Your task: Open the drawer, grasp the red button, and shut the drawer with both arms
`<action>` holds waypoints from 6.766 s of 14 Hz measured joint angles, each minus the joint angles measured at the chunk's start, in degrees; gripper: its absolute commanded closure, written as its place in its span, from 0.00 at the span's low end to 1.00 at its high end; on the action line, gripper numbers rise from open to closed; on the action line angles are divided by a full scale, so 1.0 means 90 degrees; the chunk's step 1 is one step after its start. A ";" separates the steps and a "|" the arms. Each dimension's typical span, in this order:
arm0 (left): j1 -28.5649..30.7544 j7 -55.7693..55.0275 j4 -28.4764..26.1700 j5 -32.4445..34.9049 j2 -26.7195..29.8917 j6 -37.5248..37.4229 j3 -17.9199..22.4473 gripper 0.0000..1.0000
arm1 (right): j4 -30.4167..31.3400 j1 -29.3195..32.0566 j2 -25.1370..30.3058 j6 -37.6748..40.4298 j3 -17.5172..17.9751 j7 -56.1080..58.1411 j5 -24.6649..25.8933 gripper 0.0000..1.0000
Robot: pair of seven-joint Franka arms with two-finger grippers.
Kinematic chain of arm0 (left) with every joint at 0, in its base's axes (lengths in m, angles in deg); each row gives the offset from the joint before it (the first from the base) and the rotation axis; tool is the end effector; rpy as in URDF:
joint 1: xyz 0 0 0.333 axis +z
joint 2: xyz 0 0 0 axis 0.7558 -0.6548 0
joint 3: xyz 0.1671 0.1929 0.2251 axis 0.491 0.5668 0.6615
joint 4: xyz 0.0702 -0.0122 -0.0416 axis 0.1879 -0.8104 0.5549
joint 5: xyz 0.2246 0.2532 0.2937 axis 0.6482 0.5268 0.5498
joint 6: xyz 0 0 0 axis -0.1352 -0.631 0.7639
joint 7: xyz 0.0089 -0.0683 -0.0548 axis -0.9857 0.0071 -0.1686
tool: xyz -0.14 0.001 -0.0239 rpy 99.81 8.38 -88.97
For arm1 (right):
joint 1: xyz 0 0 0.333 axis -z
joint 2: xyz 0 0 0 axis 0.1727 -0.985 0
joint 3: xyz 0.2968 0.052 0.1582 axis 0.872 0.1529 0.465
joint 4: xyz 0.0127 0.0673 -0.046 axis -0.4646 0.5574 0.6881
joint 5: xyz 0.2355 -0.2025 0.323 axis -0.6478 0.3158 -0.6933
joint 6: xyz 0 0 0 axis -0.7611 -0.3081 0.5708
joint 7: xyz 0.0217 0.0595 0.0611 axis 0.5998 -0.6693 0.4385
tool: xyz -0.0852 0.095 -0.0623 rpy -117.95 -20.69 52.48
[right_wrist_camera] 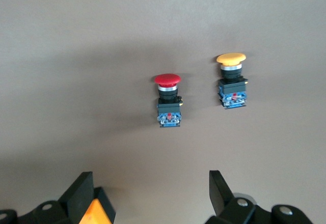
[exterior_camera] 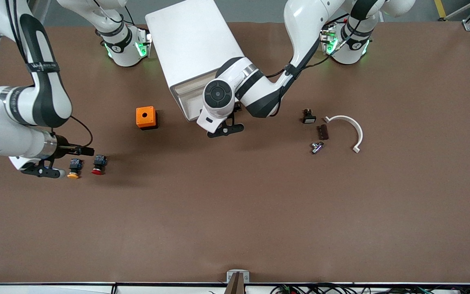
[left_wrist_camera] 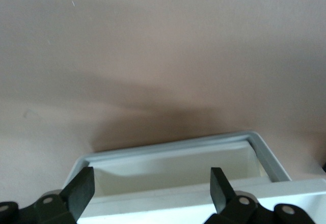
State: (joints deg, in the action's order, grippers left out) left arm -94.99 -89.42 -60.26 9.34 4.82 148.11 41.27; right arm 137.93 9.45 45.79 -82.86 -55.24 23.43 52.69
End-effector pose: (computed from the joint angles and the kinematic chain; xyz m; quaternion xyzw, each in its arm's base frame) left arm 0.4749 -0.6337 0.2609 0.9762 0.1114 -0.1851 0.0199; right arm 0.6466 -0.0365 0.3184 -0.9905 0.0748 0.1151 0.0069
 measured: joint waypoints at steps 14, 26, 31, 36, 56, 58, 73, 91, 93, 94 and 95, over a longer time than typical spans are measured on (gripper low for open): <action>-0.0012 -0.0533 -0.0071 -0.1025 0.0001 -0.0013 -0.0160 0.00 | -0.2423 0.0428 0.0667 0.2914 0.0001 0.1394 0.0388 0.00; 0.0110 -0.0533 -0.0142 -0.1028 -0.0005 -0.0015 -0.0158 0.00 | -0.3560 0.0091 0.0640 0.3885 0.0058 0.0590 0.0522 0.00; 0.0089 -0.0533 -0.0178 -0.1102 -0.0018 -0.0013 -0.0211 0.00 | -0.3615 0.0106 0.0669 0.4062 0.0025 0.0591 0.0332 0.00; 0.0085 -0.0533 -0.0224 -0.1492 -0.0049 -0.0013 -0.0245 0.00 | -0.3301 0.0112 0.1022 0.3702 0.0006 0.0625 0.0321 0.00; 0.0574 -0.0531 0.0005 -0.0722 0.0258 0.0110 -0.0091 0.00 | -0.1500 0.0515 0.2528 0.2980 -0.0091 0.1596 0.0307 0.00; 0.0952 -0.0522 0.0048 -0.0207 0.0740 -0.0091 -0.0087 0.00 | -0.1500 0.0515 0.2561 0.2880 -0.0091 0.1602 0.0270 0.00; 0.4738 0.5061 -0.0625 0.0536 0.3731 -0.3087 -0.0054 0.00 | -0.1420 0.0503 0.2699 0.2759 0.0075 0.1089 0.0209 0.00; 0.5133 0.5578 -0.2463 0.1408 0.5286 -0.1682 -0.0098 0.00 | -0.1277 0.0497 0.2791 0.2615 0.0098 0.1002 0.0194 0.00; 0.5176 0.5661 -0.2438 0.1548 0.5309 -0.1688 -0.0077 0.00 | -0.1278 0.0496 0.2791 0.2615 0.0102 0.0993 0.0192 0.00; 0.5191 0.5792 -0.2438 0.1572 0.5308 -0.1689 -0.0076 0.00 | -0.1284 0.0495 0.2792 0.2614 0.0103 0.0992 0.0189 0.00; 0.5223 0.5903 -0.2438 0.1579 0.5308 -0.1691 -0.0076 0.00 | -0.1298 0.0493 0.2793 0.2614 0.0104 0.0991 0.0185 0.00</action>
State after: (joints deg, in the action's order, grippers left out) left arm -47.98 -36.30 -82.20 23.55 52.59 132.89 40.58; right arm 126.25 13.89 70.92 -59.34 -54.30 32.35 54.36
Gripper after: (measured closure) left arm 0.000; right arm 0.000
